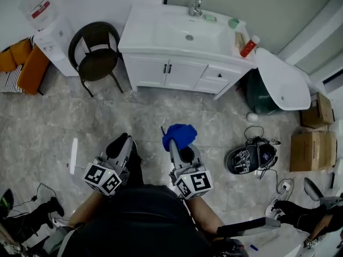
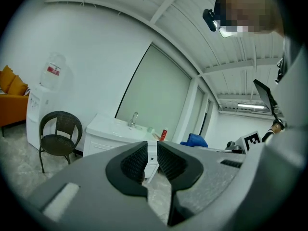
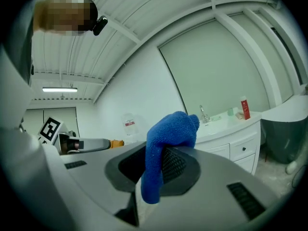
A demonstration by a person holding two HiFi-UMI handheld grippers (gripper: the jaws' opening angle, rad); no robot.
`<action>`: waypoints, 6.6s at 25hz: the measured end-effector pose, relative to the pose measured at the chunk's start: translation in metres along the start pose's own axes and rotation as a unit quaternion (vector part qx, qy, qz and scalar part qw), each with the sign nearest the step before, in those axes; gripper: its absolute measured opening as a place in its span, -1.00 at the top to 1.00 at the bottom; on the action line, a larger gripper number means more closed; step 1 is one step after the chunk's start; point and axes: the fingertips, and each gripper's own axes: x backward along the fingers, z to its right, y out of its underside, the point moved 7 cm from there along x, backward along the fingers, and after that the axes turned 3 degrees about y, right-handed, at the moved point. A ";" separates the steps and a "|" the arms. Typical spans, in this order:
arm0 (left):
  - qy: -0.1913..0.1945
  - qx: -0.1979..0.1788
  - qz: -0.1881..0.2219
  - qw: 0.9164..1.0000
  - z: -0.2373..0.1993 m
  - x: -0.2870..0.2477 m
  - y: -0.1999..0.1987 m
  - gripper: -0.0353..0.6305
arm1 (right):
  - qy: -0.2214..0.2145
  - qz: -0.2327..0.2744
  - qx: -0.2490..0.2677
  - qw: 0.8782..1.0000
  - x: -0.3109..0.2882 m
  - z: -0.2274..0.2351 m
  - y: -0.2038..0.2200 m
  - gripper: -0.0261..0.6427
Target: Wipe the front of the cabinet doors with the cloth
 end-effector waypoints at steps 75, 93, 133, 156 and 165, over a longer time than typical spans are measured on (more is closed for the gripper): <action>-0.022 -0.047 0.069 0.996 -0.475 -0.331 0.273 0.71 | -0.076 -0.015 0.239 0.968 -0.645 0.183 0.324 0.77; 0.080 -0.047 0.042 0.995 -0.450 -0.397 0.301 0.71 | 0.148 0.019 0.181 0.972 -0.532 0.323 0.303 0.77; 0.075 -0.039 0.001 0.996 -0.466 -0.399 0.329 0.71 | 0.176 -0.042 0.184 0.966 -0.550 0.327 0.373 0.77; -0.089 -0.024 0.033 0.995 -0.547 -0.295 0.317 0.71 | -0.083 -0.045 0.210 0.973 -0.690 0.148 0.468 0.77; -0.038 -0.020 0.025 0.999 -0.533 -0.325 0.320 0.71 | 0.041 -0.050 0.173 0.983 -0.659 0.243 0.467 0.77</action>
